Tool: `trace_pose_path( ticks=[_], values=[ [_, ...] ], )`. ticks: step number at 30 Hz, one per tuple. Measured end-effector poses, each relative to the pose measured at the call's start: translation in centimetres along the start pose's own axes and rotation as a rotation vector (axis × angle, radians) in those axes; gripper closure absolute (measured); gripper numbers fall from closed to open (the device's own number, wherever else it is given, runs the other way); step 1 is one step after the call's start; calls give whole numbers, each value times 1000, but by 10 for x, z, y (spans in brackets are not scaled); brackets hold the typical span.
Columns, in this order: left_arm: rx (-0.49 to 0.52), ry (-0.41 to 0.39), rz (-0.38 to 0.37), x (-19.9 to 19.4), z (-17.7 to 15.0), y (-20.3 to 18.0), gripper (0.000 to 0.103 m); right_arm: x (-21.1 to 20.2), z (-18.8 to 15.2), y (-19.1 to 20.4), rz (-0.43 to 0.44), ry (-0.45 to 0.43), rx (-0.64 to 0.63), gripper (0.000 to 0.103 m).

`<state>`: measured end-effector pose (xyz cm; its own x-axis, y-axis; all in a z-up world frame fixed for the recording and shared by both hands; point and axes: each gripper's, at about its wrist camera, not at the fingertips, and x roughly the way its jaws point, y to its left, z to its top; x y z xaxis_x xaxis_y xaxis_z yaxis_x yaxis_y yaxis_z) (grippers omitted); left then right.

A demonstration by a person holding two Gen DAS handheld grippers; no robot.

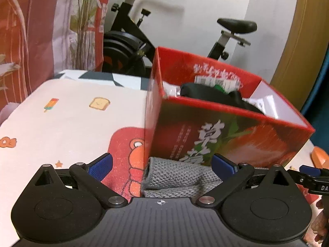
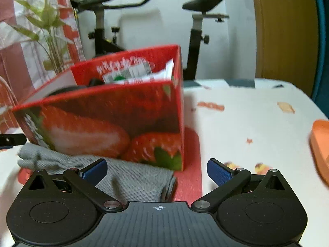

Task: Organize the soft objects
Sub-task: 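Lower both tools onto the grey mesh cloth and close on it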

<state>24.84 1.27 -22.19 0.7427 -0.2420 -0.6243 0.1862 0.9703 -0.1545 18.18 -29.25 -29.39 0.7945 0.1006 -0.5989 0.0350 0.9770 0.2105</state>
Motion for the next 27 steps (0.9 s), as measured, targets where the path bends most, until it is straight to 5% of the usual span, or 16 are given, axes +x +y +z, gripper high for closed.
trace_pose_path(
  ticks=[3,6,10,21,23,27],
  values=[
    [-9,18,0,8,-4,2,6,10,-5,2,-2,25,10,4],
    [-24,60,-36,19,-8,5,26,16,-9,7,11,47,-9,14],
    [-26,87,-62,24,-16,3,28,20,-15,12,31,71,-35,29],
    [-42,100,-69,30,-24,5,29,19,-16,13,56,63,-40,46],
    [-39,100,-70,28,-25,4,36,19,-16,13,78,65,-35,54],
    [-13,112,-70,24,-28,2,71,17,-16,16,101,72,-36,66]
  ],
)
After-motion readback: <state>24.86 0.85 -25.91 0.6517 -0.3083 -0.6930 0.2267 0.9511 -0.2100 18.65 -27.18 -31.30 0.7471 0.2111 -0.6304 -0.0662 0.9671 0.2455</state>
